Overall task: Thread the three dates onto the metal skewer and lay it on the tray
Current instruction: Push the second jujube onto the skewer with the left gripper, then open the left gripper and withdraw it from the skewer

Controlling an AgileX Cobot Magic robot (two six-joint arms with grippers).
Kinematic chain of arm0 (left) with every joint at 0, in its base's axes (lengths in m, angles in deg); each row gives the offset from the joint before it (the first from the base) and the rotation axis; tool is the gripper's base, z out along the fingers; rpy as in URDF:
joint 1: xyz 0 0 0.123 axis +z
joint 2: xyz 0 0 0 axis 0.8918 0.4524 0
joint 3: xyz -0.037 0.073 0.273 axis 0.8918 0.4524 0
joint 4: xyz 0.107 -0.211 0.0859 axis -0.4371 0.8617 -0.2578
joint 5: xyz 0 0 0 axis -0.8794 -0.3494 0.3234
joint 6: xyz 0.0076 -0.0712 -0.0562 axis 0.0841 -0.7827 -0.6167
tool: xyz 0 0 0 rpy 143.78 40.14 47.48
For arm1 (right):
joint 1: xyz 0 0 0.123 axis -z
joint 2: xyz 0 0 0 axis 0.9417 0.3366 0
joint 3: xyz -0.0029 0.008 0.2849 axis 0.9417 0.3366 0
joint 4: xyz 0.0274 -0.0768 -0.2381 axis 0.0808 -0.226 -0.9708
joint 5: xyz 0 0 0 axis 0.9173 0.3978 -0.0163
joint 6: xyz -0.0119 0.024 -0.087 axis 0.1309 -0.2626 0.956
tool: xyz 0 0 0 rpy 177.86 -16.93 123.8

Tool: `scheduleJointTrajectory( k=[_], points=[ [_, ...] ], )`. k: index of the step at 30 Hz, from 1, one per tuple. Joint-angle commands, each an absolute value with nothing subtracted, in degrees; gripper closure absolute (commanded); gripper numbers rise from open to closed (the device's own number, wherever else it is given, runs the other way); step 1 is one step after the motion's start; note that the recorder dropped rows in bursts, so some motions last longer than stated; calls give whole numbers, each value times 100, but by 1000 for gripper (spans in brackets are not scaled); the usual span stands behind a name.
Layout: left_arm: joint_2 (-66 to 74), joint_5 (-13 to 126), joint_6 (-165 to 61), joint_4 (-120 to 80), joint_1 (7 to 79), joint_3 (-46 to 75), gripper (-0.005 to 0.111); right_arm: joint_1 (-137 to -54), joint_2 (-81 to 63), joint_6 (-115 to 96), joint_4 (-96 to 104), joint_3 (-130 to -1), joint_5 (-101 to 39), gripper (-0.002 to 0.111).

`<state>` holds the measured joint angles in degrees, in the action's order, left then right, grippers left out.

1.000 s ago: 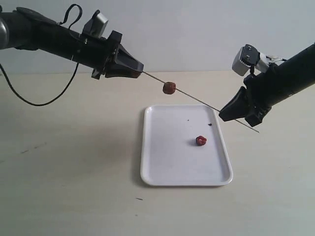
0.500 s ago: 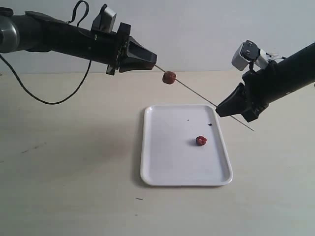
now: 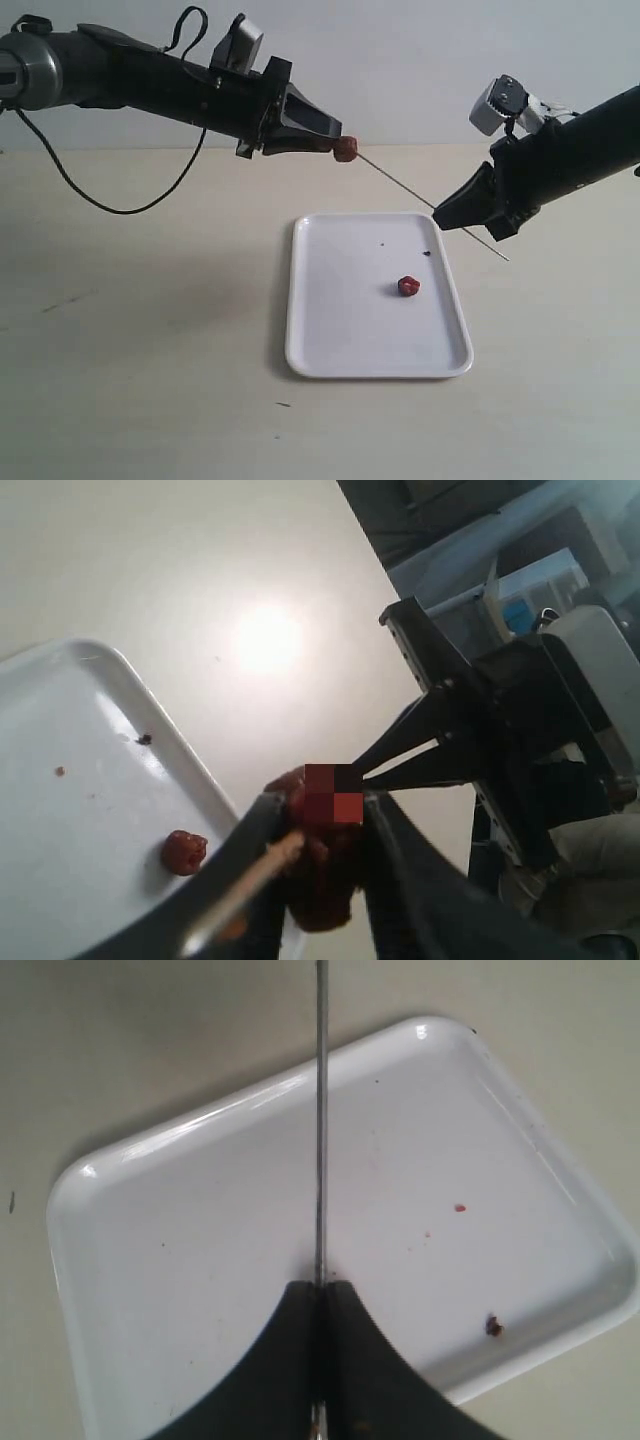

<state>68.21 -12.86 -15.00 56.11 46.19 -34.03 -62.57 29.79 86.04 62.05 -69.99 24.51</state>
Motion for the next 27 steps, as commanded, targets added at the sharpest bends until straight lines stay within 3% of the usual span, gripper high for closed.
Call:
scheduleJointTrajectory(
  k=[1, 7, 9, 12, 13, 19, 27],
  points=[
    [6798, -1348, -1466, 5605, 4519, -3397, 80, -6264, 2945, 8604, 6444, -7012, 2360, 108],
    [6798, -1348, -1451, 5605, 4512, -3397, 79, -6264, 2945, 8604, 6485, -7012, 2350, 108],
    [6798, -1348, -1451, 5649, 4534, -3397, 69, -6264, 2945, 8604, 6485, -7012, 2338, 108],
    [6798, -1348, -1451, 5744, 4586, -3397, 41, -6264, 2945, 8604, 6474, -7012, 2315, 108],
    [6798, -1347, -1451, 5754, 4599, -3397, 40, -6264, 2945, 8604, 6474, -7012, 2315, 108],
    [6798, -1302, -1451, 5754, 4722, -3397, 41, -6264, 2945, 8445, 6474, -7012, 1900, 108],
    [6798, -1348, -1451, 4806, 4627, -3397, 41, -6253, 2945, 6570, 6186, -7012, -192, 108]
  ],
)
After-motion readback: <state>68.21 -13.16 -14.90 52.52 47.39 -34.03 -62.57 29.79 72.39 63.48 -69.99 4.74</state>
